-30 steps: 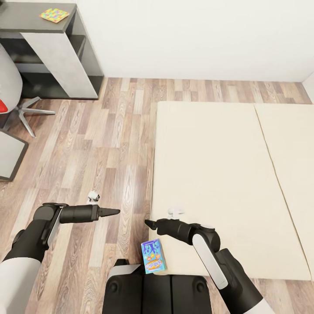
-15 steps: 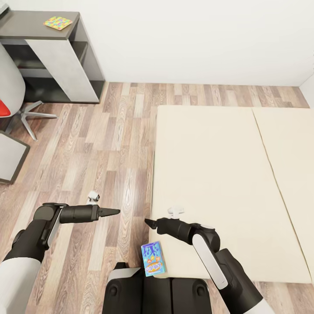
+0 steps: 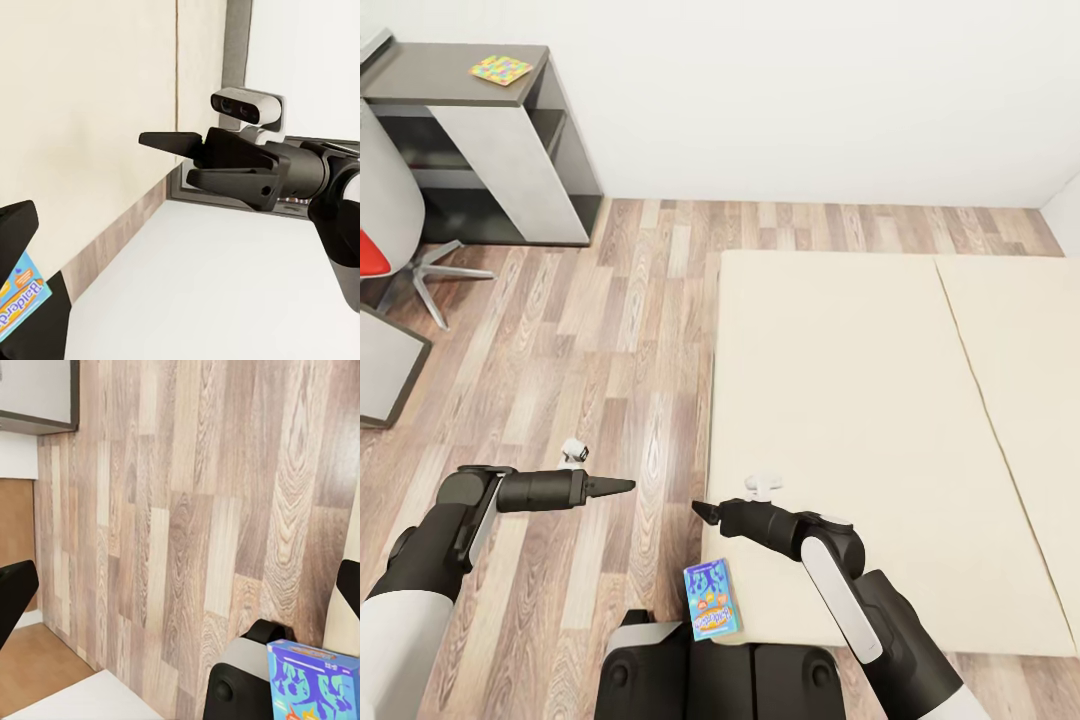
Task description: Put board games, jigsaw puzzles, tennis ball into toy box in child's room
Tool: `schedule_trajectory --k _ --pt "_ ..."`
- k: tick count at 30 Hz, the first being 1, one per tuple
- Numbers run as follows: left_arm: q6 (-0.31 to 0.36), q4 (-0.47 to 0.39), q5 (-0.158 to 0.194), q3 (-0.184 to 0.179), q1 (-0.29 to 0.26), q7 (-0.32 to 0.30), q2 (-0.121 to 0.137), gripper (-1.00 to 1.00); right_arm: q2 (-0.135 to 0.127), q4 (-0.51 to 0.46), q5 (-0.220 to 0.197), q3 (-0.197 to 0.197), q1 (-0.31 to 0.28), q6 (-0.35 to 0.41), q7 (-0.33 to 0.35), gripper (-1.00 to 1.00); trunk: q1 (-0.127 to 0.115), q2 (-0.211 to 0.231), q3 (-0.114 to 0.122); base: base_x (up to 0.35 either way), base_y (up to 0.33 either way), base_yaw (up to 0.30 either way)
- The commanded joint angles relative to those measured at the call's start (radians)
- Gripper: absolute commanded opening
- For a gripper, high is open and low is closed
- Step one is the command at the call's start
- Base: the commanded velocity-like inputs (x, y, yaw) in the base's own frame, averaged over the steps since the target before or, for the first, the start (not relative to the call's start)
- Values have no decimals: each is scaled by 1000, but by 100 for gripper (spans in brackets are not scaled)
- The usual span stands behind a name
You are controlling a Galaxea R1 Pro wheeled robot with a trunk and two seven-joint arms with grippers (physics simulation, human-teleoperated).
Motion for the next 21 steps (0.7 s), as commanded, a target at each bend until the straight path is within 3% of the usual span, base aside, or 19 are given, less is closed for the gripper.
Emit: schedule_trajectory --k 1,21 --pt "10 -1 -6 0 0 -6 0 100 0 -1 3 -1 0 5 4 100 1 -1 1 0 0 0" --pt "10 -1 -6 0 0 -6 0 100 0 5 3 -2 0 3 4 100 1 -1 33 0 0 0"
